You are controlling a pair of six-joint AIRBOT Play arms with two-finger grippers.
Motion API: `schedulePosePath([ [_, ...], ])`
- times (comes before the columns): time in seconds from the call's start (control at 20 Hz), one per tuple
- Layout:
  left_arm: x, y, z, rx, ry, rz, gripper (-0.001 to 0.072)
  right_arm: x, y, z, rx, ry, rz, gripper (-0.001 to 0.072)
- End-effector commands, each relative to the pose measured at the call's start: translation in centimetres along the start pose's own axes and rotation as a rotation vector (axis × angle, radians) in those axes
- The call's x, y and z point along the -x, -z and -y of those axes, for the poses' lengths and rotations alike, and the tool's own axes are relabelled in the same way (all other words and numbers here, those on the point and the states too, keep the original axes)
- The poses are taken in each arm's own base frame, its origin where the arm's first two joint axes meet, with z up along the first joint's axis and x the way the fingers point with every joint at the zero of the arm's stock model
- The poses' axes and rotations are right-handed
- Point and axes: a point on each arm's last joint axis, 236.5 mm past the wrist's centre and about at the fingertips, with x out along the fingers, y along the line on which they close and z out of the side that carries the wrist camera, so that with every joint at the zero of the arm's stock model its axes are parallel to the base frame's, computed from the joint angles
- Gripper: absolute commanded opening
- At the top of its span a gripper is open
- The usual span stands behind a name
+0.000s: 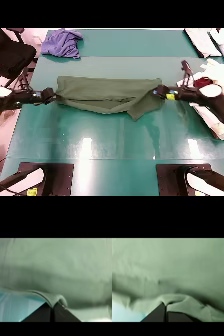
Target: Fold the shirts.
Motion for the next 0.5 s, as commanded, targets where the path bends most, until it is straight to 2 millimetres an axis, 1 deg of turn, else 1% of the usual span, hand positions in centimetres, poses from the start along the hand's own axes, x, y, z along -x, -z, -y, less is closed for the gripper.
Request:
schedulePosePath([
  [0.0, -3.3, -4.6, -0.9, 0.042, -0.058, 0.181, 0.002, -4.7, -3.1, 0.3, -0.015, 0.031, 0.043, 0.003],
  [0.1, -4.2, -7.1, -2.0, 0.045, -0.089, 0.238, 0.002, -6.4, -3.5, 1.6, -0.049, 0.045, 0.024, 0.003],
  [0.25, -4.1, -10.5, -2.4, 0.026, -0.114, 0.325, 0.002, -7.3, -3.9, 3.9, -0.1, 0.075, 0.021, 0.003],
  [0.35, -3.8, -11.9, -2.7, 0.025, -0.129, 0.373, 0.002, -7.2, -4.2, 4.8, -0.112, 0.087, 0.03, 0.003],
  [0.45, -3.7, -12.4, -3.1, 0.024, -0.144, 0.397, 0.002, -6.9, -5.1, 5.2, -0.112, 0.099, 0.067, 0.0029],
])
